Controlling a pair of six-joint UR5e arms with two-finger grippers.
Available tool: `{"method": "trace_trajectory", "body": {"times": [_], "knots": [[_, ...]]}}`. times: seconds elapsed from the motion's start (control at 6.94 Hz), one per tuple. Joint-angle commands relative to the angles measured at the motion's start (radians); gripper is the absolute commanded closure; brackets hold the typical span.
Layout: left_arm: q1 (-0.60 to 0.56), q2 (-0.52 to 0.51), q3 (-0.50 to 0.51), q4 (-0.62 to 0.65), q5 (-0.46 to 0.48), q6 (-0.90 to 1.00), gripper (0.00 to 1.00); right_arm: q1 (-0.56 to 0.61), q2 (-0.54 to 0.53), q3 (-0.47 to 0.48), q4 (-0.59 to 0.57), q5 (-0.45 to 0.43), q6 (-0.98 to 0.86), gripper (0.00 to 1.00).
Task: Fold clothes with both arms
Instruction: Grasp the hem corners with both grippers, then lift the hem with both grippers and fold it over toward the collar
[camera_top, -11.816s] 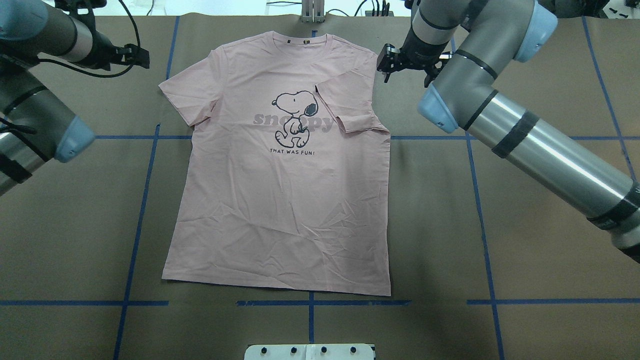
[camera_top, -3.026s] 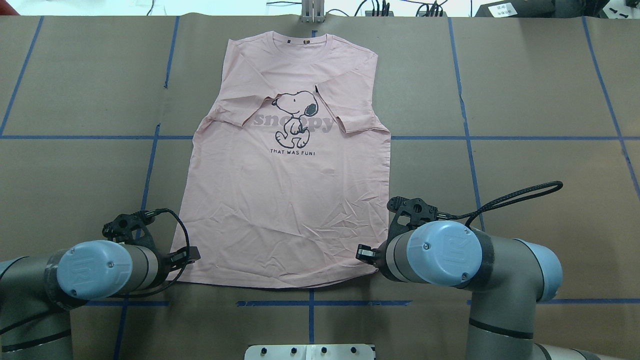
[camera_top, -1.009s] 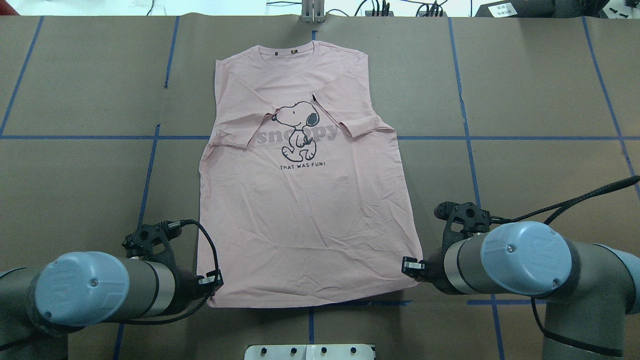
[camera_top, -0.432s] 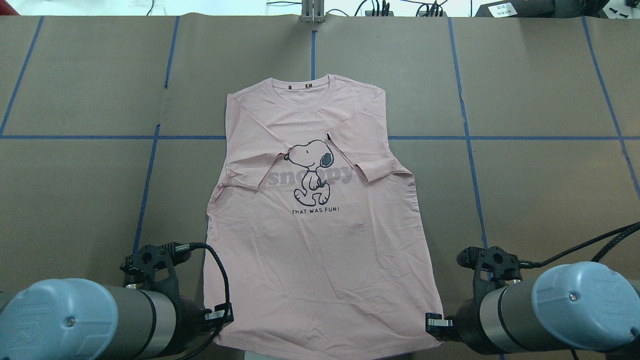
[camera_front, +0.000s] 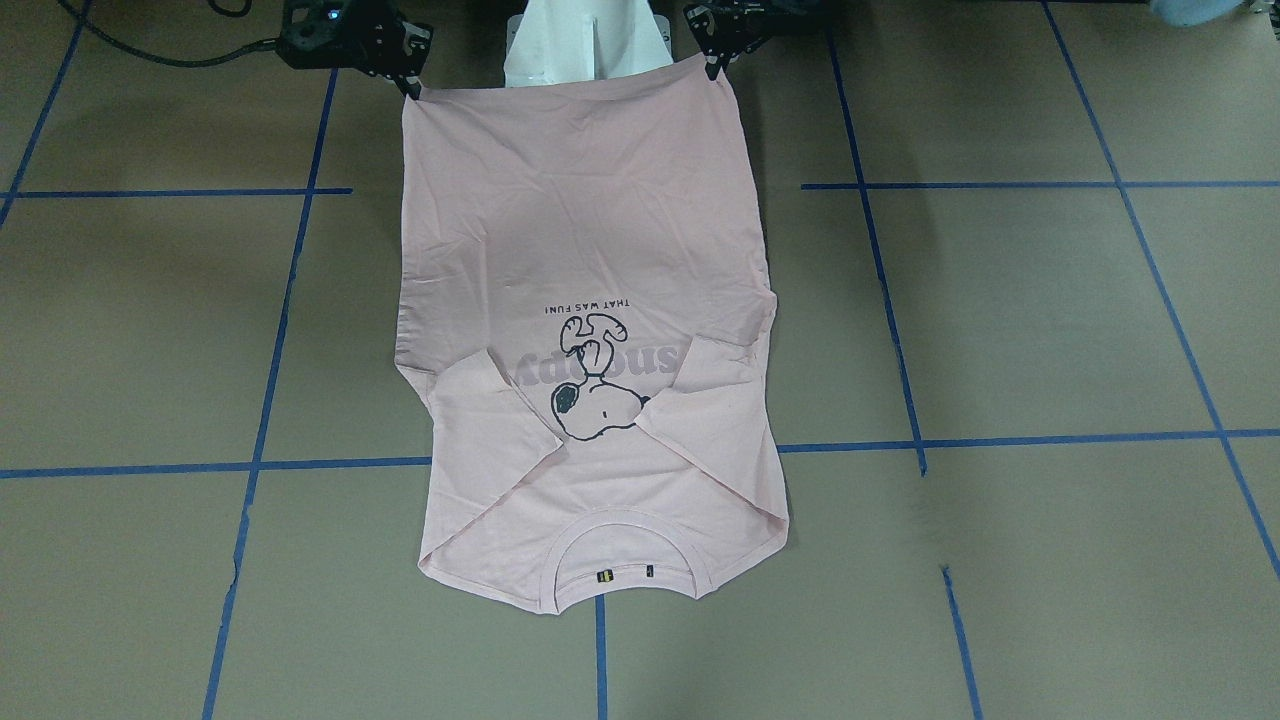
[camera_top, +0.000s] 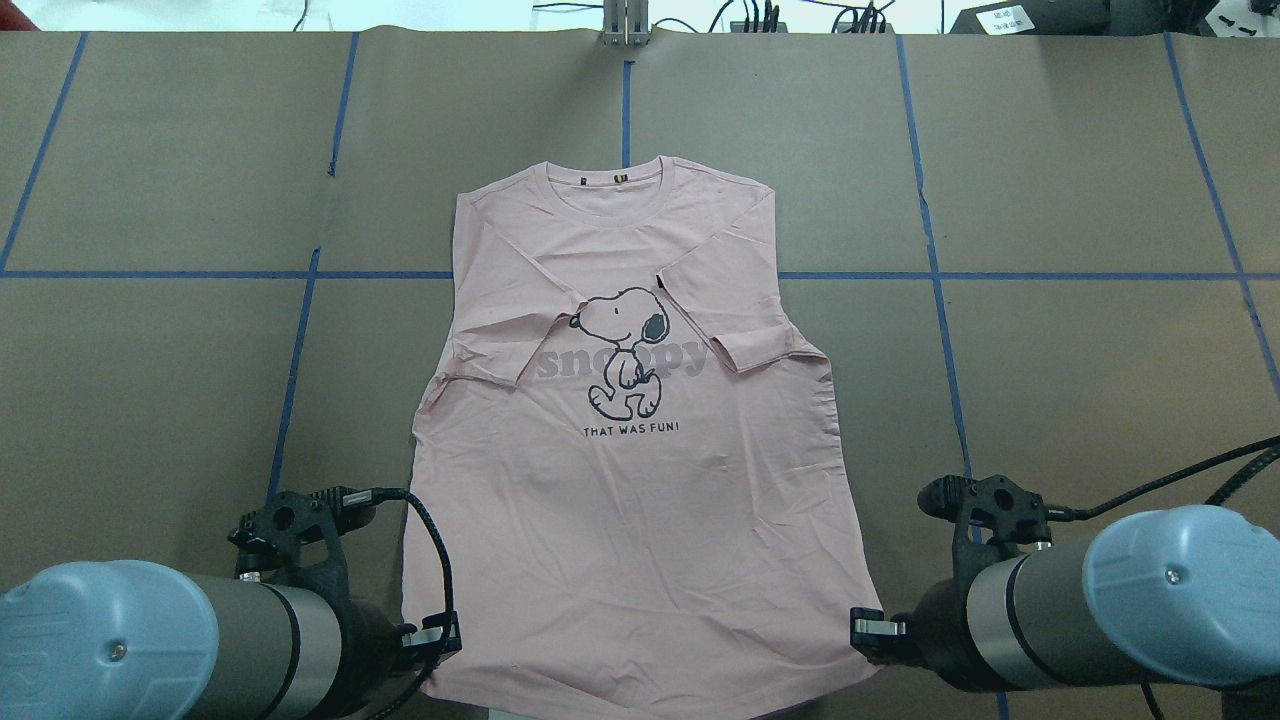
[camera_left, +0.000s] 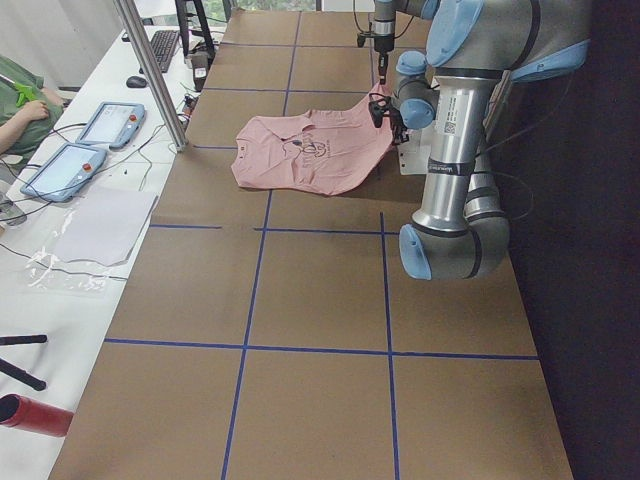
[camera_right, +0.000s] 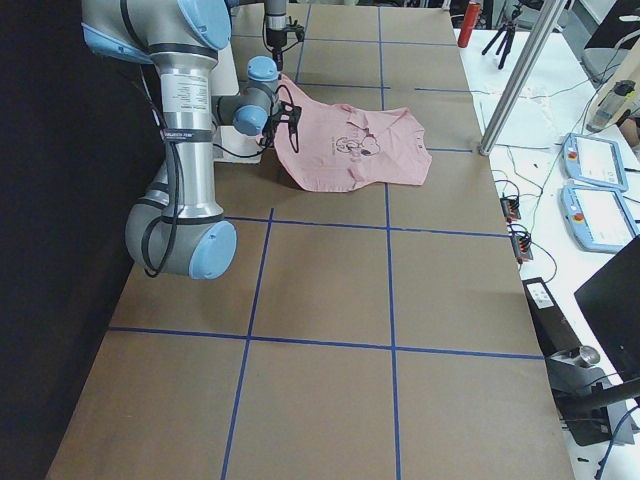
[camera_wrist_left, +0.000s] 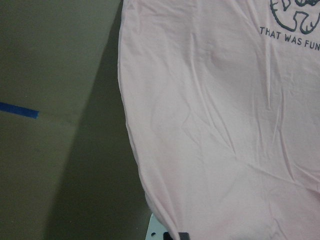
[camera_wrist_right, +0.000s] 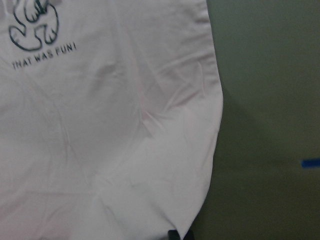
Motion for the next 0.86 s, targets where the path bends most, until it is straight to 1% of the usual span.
{"method": "trace_trajectory", "body": {"times": [0.0, 0.14, 0.29, 0.43, 0.58, 0.72], "knots": [[-0.195, -0.047, 0.093, -0.007, -0.002, 0.125, 1.0, 0.193, 0.191, -0.18, 0.003, -0.007, -0.191, 1.0], [-0.296, -0.089, 0.177, -0.025, -0.004, 0.176, 1.0, 0.261, 0.271, -0.305, 0.003, -0.006, -0.253, 1.0], [-0.379, -0.108, 0.264, -0.063, -0.039, 0.193, 1.0, 0.338, 0.298, -0.367, 0.008, -0.001, -0.291, 1.0], [-0.424, -0.123, 0.347, -0.131, -0.044, 0.222, 1.0, 0.404, 0.326, -0.463, 0.097, 0.009, -0.334, 1.0], [-0.483, -0.157, 0.451, -0.209, -0.044, 0.224, 1.0, 0.436, 0.376, -0.596, 0.226, 0.011, -0.336, 1.0], [-0.522, -0.206, 0.595, -0.302, -0.044, 0.225, 1.0, 0.456, 0.464, -0.757, 0.308, 0.011, -0.338, 1.0]]}}
